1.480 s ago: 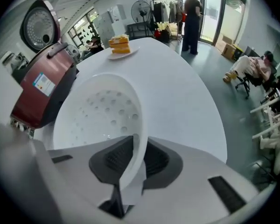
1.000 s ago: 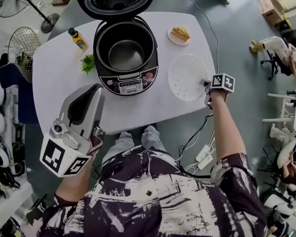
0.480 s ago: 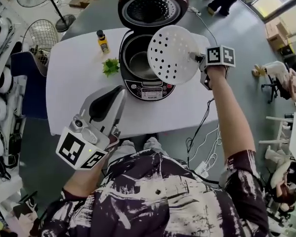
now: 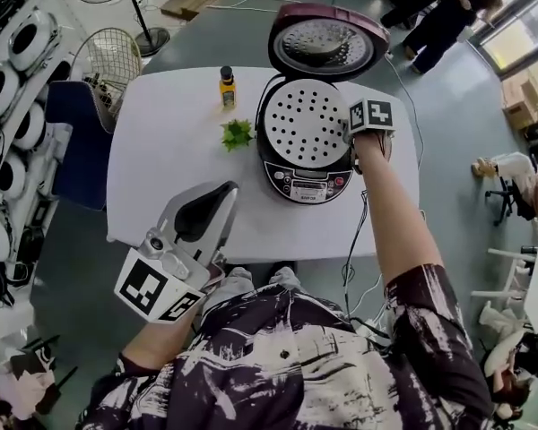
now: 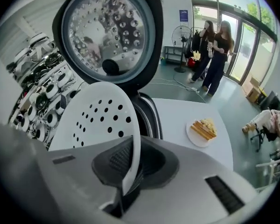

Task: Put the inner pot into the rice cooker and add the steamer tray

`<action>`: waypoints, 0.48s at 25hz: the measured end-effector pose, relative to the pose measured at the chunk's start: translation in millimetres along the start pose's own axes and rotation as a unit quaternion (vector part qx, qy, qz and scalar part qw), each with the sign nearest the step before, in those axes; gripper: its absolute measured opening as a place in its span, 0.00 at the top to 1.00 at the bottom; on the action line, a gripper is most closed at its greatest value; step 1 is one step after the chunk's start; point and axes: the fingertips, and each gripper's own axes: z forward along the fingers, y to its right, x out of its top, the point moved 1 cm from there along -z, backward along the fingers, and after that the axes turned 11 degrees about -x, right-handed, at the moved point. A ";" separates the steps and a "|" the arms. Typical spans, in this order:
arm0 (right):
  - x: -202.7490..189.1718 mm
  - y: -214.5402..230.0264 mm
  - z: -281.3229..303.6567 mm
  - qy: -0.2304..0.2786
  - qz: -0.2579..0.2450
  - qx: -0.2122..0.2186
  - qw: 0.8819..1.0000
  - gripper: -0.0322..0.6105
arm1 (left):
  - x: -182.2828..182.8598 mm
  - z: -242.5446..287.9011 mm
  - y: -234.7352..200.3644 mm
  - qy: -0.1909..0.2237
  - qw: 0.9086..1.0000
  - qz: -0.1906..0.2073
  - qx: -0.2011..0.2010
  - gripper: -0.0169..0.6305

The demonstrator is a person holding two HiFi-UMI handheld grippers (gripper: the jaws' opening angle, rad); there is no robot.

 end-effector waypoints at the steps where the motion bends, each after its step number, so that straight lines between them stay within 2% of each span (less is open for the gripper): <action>1: -0.1 -0.8 2.7 -0.001 -0.010 -0.011 1.000 0.95 | 0.6 -3.9 -2.3 0.000 1.000 0.000 0.004 0.97; 6: -0.8 -4.7 12.4 0.001 -0.076 -0.056 0.996 0.95 | 2.4 -14.5 -12.2 0.004 1.000 -0.001 0.016 0.97; 9: -1.8 -6.3 13.4 0.009 -0.131 -0.082 0.988 0.93 | 2.4 -13.3 -14.6 0.006 1.000 -0.003 0.013 0.97; 12: -1.7 -7.1 10.0 0.029 -0.154 -0.082 0.984 0.91 | 2.3 -6.4 -13.4 0.007 1.000 -0.004 0.004 0.97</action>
